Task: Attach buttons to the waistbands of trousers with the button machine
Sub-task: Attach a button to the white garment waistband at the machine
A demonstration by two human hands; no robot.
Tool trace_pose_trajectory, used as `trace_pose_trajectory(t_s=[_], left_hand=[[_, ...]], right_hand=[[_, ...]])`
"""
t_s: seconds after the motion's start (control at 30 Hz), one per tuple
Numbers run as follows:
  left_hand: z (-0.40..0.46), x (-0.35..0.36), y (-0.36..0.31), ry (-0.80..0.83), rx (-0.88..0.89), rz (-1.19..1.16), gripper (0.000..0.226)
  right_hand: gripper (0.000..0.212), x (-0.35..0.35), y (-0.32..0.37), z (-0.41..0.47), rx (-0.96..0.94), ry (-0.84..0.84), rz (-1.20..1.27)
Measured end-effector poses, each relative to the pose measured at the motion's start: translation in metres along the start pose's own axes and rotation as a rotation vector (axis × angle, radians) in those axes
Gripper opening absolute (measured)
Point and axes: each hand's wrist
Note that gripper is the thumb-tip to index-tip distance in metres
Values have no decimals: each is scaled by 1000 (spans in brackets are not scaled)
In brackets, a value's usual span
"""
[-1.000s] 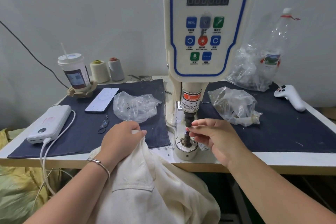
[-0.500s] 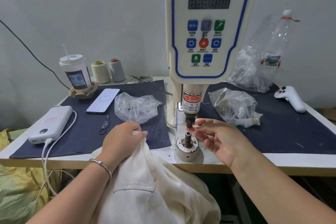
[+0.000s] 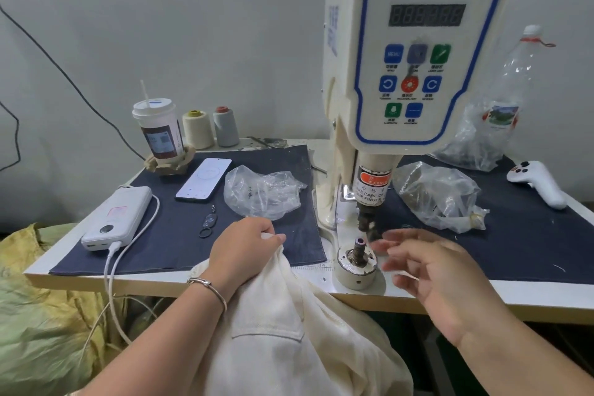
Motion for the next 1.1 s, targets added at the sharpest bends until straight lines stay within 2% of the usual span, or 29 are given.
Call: trace_pose_trajectory(t_s=[0.1, 0.2, 0.3, 0.37, 0.5, 0.6, 0.7, 0.8, 0.97, 1.1], left_hand=[[5, -2, 2, 48, 4, -60, 33], [8, -5, 3, 105, 9, -110, 36], [9, -6, 3, 150, 3, -169, 30], [9, -7, 3, 168, 2, -173, 21], [10, -5, 4, 158, 23, -166, 26], [11, -5, 5, 172, 19, -183, 17], [9, -6, 6, 190, 36, -194, 17], [8, -7, 6, 184, 32, -190, 36], [10, -3, 7, 128, 61, -152, 27], [9, -1, 8, 116, 59, -149, 26]], right_hand=[[17, 25, -15, -15, -83, 53, -126], [23, 67, -21, -8, -326, 216, -353], [18, 109, -25, 32, -500, 252, -576], [17, 135, -31, 68, -529, 241, -764], [28, 179, -47, 128, -571, 290, -1228], [34, 201, -54, 157, -533, 303, -1527], [36, 216, -58, 176, -506, 334, -1617], [37, 224, -60, 188, -509, 325, -1679], [38, 232, -63, 198, -557, 280, -1725], [36, 238, -65, 202, -493, 320, -1651]])
Point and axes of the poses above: each hand's wrist, its own z-axis towards the middle knuckle, its own x-axis out of the palm, y = z × x, and after that the axes turned 9 degrees about -x, right-handed
